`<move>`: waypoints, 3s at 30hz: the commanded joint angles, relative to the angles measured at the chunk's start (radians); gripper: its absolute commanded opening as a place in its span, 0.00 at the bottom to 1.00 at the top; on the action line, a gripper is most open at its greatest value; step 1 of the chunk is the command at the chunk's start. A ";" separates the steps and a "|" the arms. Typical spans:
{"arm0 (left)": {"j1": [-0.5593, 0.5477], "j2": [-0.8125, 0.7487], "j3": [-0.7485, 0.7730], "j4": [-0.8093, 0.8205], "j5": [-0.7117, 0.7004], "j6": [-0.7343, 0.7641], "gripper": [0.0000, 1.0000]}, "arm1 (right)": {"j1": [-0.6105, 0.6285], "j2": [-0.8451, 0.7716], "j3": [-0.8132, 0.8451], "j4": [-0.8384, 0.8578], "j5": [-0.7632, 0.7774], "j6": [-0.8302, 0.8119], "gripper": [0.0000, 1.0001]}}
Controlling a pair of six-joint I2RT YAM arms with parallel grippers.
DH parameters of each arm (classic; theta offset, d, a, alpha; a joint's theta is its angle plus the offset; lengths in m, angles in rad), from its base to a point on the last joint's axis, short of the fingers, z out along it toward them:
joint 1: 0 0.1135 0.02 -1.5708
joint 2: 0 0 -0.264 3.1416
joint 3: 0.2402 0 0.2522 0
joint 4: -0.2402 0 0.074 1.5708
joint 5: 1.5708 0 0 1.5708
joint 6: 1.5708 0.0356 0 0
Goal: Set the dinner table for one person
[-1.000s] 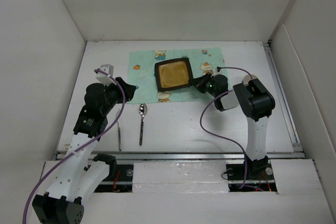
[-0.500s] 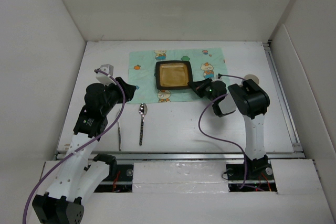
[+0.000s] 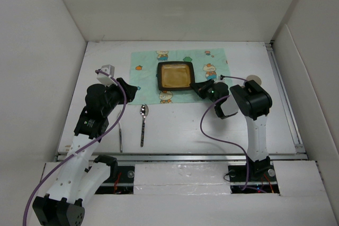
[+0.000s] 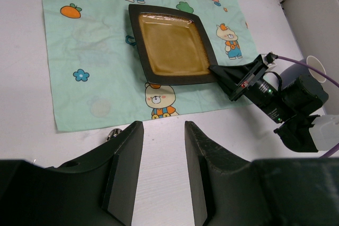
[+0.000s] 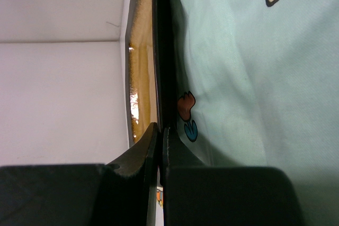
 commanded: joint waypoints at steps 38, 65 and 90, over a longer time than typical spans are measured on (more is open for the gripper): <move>0.004 -0.044 0.037 0.038 -0.009 -0.005 0.34 | 0.063 -0.306 0.179 -0.709 0.295 -0.445 0.60; -0.071 -0.176 0.049 0.037 0.100 0.021 0.21 | -0.413 -0.820 0.152 -1.378 0.669 -0.727 0.61; -0.080 -0.143 0.054 0.020 0.091 0.032 0.25 | -0.306 -0.507 0.670 -1.440 0.554 -0.915 0.00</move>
